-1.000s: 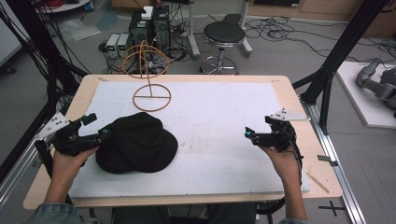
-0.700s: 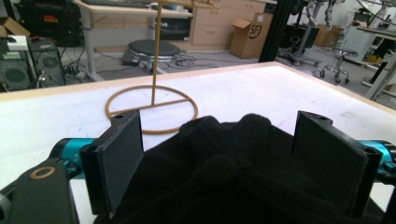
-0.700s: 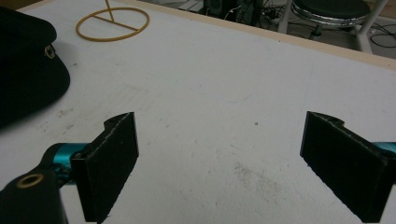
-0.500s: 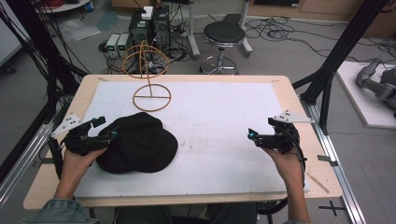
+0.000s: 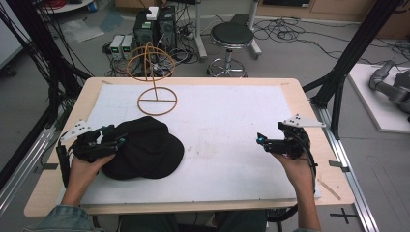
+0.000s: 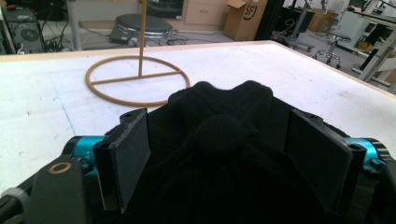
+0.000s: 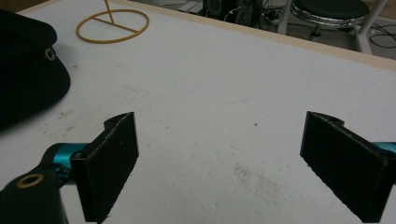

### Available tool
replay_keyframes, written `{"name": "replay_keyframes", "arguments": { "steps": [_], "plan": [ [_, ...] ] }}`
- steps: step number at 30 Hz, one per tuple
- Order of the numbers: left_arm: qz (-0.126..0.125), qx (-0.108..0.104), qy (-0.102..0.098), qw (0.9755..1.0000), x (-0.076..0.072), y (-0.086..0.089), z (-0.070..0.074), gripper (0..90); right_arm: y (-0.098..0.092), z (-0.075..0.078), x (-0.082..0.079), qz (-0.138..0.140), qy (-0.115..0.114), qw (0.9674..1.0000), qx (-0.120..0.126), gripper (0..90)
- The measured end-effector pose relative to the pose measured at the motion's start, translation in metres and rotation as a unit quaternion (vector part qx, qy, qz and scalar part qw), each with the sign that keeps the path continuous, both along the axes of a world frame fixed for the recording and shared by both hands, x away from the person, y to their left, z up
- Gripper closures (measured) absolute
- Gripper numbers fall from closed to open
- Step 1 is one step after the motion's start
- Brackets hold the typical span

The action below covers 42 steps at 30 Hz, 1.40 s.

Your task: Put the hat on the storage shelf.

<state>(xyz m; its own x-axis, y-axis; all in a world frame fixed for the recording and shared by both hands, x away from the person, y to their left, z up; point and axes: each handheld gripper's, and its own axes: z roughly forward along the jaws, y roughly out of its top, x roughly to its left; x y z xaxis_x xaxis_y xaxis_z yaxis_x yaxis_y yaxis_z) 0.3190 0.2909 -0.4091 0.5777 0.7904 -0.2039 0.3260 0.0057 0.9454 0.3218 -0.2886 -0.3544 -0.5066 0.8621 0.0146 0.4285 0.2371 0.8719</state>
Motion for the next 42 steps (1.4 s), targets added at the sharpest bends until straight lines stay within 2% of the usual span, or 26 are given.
{"name": "replay_keyframes", "arguments": {
  "steps": [3, 10, 18, 23, 34, 39, 42],
  "plan": [
    [-0.002, 0.001, 0.008, 1.0000, 0.001, 0.000, -0.002, 25.2, 0.001, 0.000, 0.000, 0.001, 0.000, 1.0000, 0.000, 11.2],
    [-0.017, 0.013, 0.017, 0.9996, 0.001, 0.001, -0.004, 41.8, 0.001, 0.001, 0.000, 0.002, -0.002, 1.0000, -0.001, 11.2],
    [-0.012, 0.022, 0.024, 0.9994, 0.001, 0.001, -0.005, 54.2, 0.000, 0.002, -0.001, 0.001, -0.002, 1.0000, 0.002, 11.2],
    [-0.010, 0.016, 0.035, 0.9992, 0.001, 0.001, -0.005, 62.6, 0.000, 0.001, -0.001, 0.002, -0.002, 1.0000, 0.002, 11.2],
    [-0.014, -0.003, 0.043, 0.9990, 0.000, 0.003, -0.002, 68.4, -0.001, 0.001, 0.000, 0.001, 0.000, 1.0000, 0.004, 11.2],
    [-0.018, -0.006, 0.029, 0.9994, -0.005, 0.002, 0.008, 69.0, -0.001, 0.002, 0.000, 0.000, 0.000, 1.0000, 0.006, 11.2],
    [-0.023, -0.011, 0.034, 0.9991, -0.006, 0.001, 0.014, 69.0, -0.002, 0.003, -0.001, 0.001, -0.001, 1.0000, 0.008, 11.2]
  ]
}}
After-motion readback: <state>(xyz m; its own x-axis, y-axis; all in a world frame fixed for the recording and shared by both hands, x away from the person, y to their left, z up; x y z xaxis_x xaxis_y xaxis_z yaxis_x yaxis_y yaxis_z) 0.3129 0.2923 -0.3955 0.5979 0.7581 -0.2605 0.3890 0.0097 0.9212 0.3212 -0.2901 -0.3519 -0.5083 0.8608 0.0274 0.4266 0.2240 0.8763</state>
